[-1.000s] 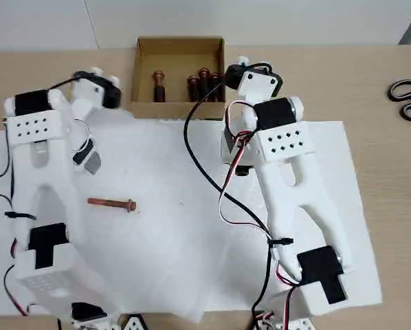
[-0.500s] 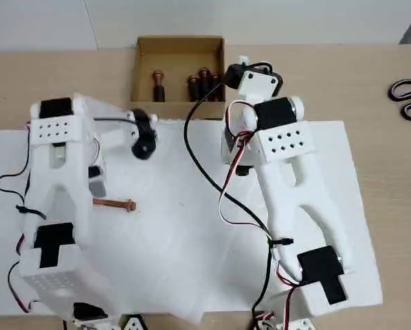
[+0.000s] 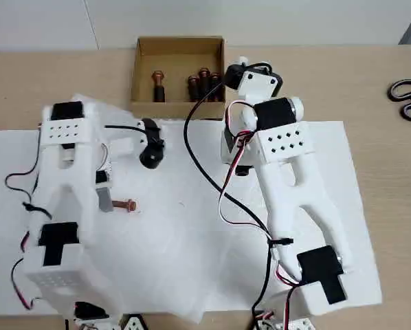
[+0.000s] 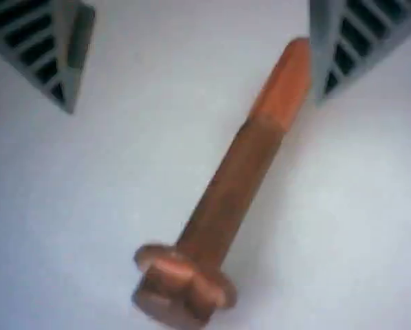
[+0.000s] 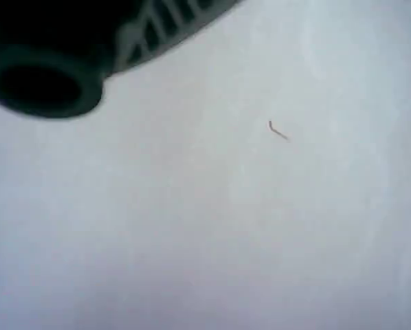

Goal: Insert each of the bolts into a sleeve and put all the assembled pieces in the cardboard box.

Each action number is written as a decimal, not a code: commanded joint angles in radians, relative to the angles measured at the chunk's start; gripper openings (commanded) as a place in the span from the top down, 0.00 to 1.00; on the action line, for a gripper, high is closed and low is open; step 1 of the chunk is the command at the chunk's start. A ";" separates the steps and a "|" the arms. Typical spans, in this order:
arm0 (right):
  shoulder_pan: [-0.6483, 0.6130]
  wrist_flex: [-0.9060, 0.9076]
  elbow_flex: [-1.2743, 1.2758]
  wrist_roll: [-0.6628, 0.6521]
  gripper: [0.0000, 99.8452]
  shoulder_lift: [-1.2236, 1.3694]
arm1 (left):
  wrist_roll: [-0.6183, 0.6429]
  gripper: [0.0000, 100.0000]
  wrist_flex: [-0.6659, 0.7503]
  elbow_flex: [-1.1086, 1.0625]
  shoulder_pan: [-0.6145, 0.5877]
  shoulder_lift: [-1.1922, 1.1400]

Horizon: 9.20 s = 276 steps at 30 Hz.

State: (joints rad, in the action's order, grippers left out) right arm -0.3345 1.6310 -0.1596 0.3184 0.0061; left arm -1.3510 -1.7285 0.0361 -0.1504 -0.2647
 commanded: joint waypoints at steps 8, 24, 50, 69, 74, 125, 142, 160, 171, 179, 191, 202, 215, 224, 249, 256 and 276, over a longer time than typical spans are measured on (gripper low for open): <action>0.001 -0.010 -0.028 -0.046 1.00 -0.058 | -0.273 0.79 0.017 0.004 0.048 -0.078; 0.001 -0.010 -0.028 -0.046 1.00 -0.058 | -0.281 0.79 0.117 0.005 0.069 -0.207; 0.001 -0.012 -0.026 -0.046 1.00 -0.265 | 0.032 0.99 -0.023 0.154 0.123 0.048; -0.180 0.084 0.175 -0.187 1.00 -0.826 | 1.131 0.99 0.005 0.156 0.163 0.671; -0.183 0.010 0.506 -0.288 1.00 -1.119 | 1.200 0.99 0.078 0.093 0.169 0.881; -0.536 -1.067 1.761 -0.440 1.00 -1.819 | 2.044 0.99 0.856 -1.308 0.529 2.001; -0.456 -1.067 1.735 -0.442 1.00 -1.821 | 2.042 0.99 0.858 -1.296 0.535 1.998; -0.476 -1.063 1.692 -0.442 1.00 -1.819 | 1.995 0.99 0.773 -1.372 0.669 2.002; -0.473 -1.059 1.692 -0.442 1.00 -1.819 | 1.832 0.99 0.638 -1.346 0.792 1.998; -0.473 -1.058 1.699 -0.442 1.00 -1.819 | 1.826 0.72 0.589 -1.346 0.760 1.995; -0.473 -1.058 1.700 -0.442 1.00 -1.817 | 1.516 0.73 0.486 -1.334 0.425 2.001; -0.429 -1.058 1.700 -0.503 1.00 -1.819 | 1.510 0.95 0.493 -1.213 0.247 2.002; -0.343 -1.063 1.692 -0.503 1.00 -1.819 | 1.510 0.99 0.549 -1.322 0.224 2.002; -0.280 -1.061 1.679 -0.499 1.00 -1.819 | 1.505 0.99 0.795 -1.616 0.190 2.002; 0.015 -0.987 1.725 -0.353 1.00 -1.819 | 1.511 0.99 0.905 -1.709 0.150 2.002; 0.016 -0.987 1.582 -0.318 1.00 -1.710 | 1.510 0.99 0.905 -1.710 0.155 2.002; 0.015 -1.538 0.891 -0.310 1.00 -0.506 | 1.510 0.99 0.905 -1.710 0.155 2.002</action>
State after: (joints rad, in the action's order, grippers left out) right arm -0.3284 0.1949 0.8684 -0.0054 -0.6414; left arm 0.1557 -0.8186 -1.6901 0.0077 1.7285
